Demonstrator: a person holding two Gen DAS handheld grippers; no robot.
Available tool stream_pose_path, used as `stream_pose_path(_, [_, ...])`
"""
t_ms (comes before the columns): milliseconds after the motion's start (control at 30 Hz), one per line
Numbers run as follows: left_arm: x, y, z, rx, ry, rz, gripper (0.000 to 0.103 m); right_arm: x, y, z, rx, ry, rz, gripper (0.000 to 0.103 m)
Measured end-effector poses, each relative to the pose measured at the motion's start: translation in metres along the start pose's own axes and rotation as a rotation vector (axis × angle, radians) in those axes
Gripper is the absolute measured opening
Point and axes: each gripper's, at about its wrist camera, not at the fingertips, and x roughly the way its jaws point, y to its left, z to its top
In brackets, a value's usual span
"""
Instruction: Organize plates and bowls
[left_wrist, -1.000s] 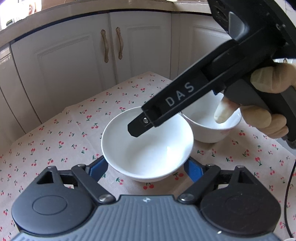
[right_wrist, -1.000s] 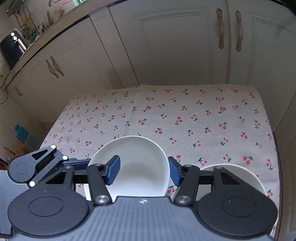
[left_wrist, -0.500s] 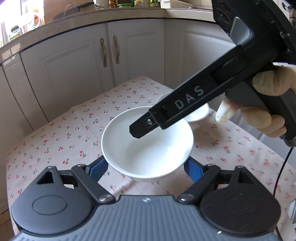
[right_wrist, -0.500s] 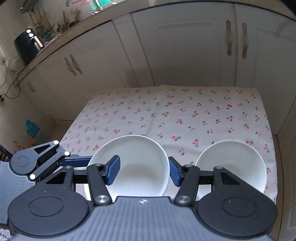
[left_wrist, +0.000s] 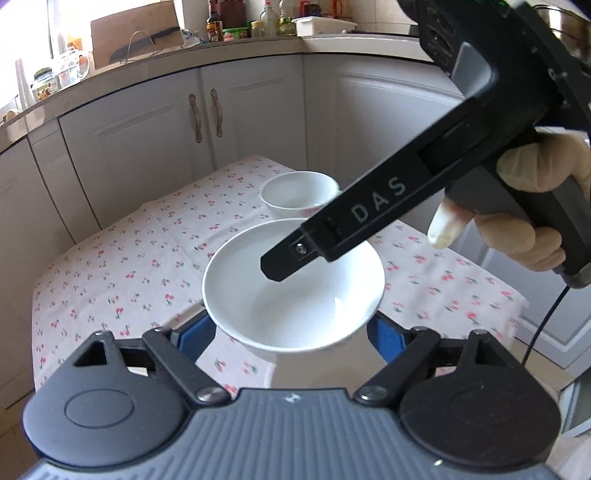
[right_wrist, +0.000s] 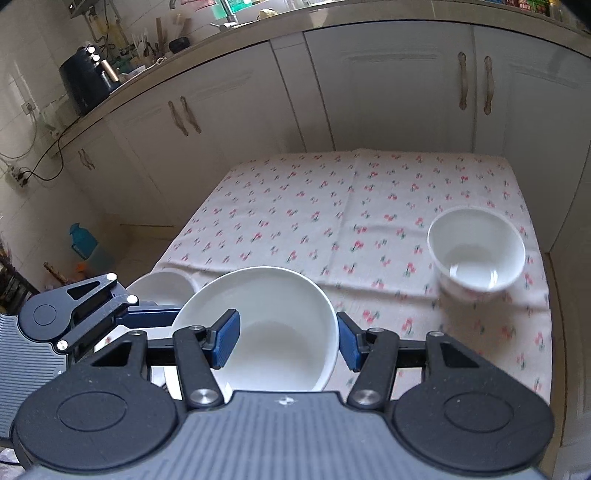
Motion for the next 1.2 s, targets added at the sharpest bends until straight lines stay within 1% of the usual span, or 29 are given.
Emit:
stream_pose_path(100, [-0.012, -0.010, -0.010, 0.011, 0.001, -0.007, 0.088, -0.010, 0.006, -0.015, 0.014, 0.009, 0.008, 0.062])
stream_pose_path(233, [-0.016, -0.018, -0.019, 0.017, 0.001, -0.015, 0.088, -0.015, 0.015, -0.033, -0.003, 0.021, -0.012, 0.063])
stream_pose_path(500, [-0.012, -0.021, -0.034, -0.007, 0.027, -0.032, 0.088, -0.009, 0.015, -0.050, 0.018, 0.046, -0.005, 0.064])
stream_pose_path(700, [-0.009, -0.022, -0.038, -0.002, 0.044, -0.030, 0.088, 0.000, 0.016, -0.057, 0.017, 0.064, -0.018, 0.064])
stream_pose_path(1200, [-0.002, -0.015, -0.042, -0.027, 0.086, -0.050, 0.088, 0.007, 0.015, -0.059, 0.023, 0.078, -0.007, 0.064])
